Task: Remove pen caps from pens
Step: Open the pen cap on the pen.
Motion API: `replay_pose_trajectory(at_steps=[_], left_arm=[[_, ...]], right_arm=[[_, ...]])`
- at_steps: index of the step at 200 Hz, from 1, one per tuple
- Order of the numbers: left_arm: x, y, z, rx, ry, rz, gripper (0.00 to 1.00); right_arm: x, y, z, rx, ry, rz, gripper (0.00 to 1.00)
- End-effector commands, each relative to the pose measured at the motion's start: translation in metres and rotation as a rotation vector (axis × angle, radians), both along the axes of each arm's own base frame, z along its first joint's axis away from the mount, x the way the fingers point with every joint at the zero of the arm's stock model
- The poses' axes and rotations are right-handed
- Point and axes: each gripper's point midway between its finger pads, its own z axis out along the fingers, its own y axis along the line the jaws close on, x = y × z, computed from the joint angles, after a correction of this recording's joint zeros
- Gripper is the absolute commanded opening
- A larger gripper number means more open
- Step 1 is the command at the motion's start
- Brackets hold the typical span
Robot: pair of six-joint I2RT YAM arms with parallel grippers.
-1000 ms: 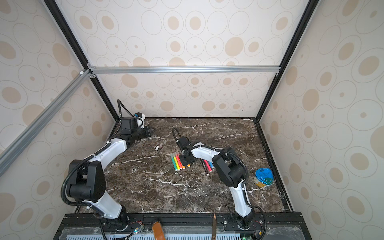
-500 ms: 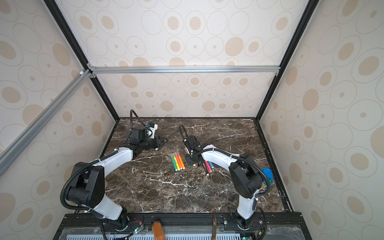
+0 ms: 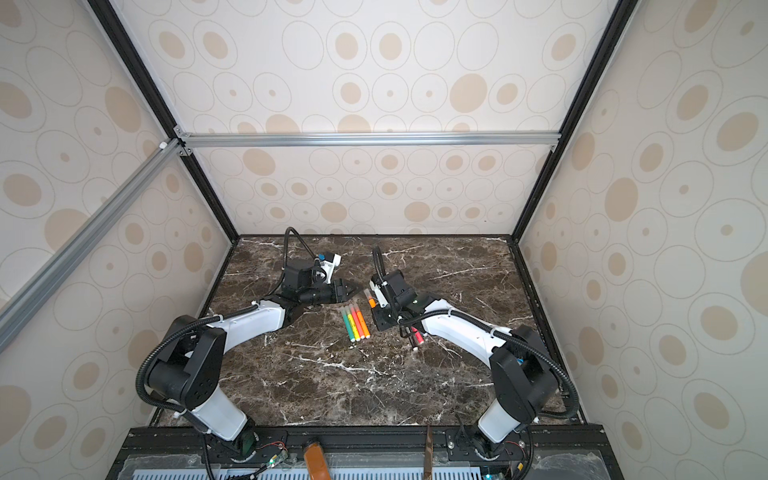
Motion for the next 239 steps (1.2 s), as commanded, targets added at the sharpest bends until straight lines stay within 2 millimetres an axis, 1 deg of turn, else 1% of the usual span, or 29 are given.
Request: replay_pose_trajectory(at_steps=[1, 12, 45, 73, 96, 115, 132, 163, 177, 184, 197, 207, 215, 239], left_arm=[[0.007, -0.014, 0.019, -0.045, -0.037, -0.026, 0.38], [0.006, -0.017, 0.017, -0.054, -0.03, -0.034, 0.39], [0.002, -0.027, 0.023, -0.088, -0.032, -0.059, 0.39], [0.003, -0.033, 0.024, -0.097, -0.026, -0.068, 0.38], [0.003, -0.039, 0.03, -0.127, -0.028, -0.086, 0.31], [0.002, -0.044, 0.031, -0.129, -0.029, -0.101, 0.24], [0.002, -0.046, 0.031, -0.128, -0.028, -0.102, 0.18], [0.003, -0.048, 0.034, -0.135, -0.031, -0.111, 0.12], [0.002, -0.049, 0.035, -0.137, -0.031, -0.115, 0.06], [0.001, -0.05, 0.036, -0.141, -0.034, -0.118, 0.04], [0.001, -0.05, 0.038, -0.145, -0.035, -0.117, 0.03], [0.001, -0.051, 0.041, -0.155, -0.036, -0.117, 0.03], [-0.001, -0.051, 0.044, -0.168, -0.035, -0.121, 0.03], [-0.005, -0.053, 0.049, -0.194, -0.032, -0.13, 0.03]], right_arm=[[0.002, 0.002, 0.017, 0.054, -0.04, -0.008, 0.0], [0.002, 0.002, 0.019, 0.055, -0.046, -0.009, 0.0], [0.004, 0.003, 0.021, 0.06, -0.056, -0.007, 0.0], [0.004, 0.006, 0.021, 0.066, -0.05, 0.002, 0.0], [0.005, 0.007, 0.021, 0.071, -0.058, -0.004, 0.0], [0.007, 0.004, 0.022, 0.065, -0.066, -0.012, 0.0], [0.007, 0.004, 0.022, 0.063, -0.069, -0.013, 0.0], [0.007, 0.004, 0.02, 0.06, -0.067, -0.013, 0.0], [0.007, 0.004, 0.019, 0.064, -0.068, -0.015, 0.0], [0.007, 0.005, 0.018, 0.065, -0.066, -0.015, 0.06], [0.008, 0.006, 0.019, 0.078, -0.069, -0.014, 0.23], [0.008, 0.008, 0.019, 0.096, -0.077, -0.016, 0.31], [0.009, 0.009, 0.02, 0.111, -0.087, -0.015, 0.34], [0.011, 0.011, 0.019, 0.14, -0.115, -0.019, 0.36]])
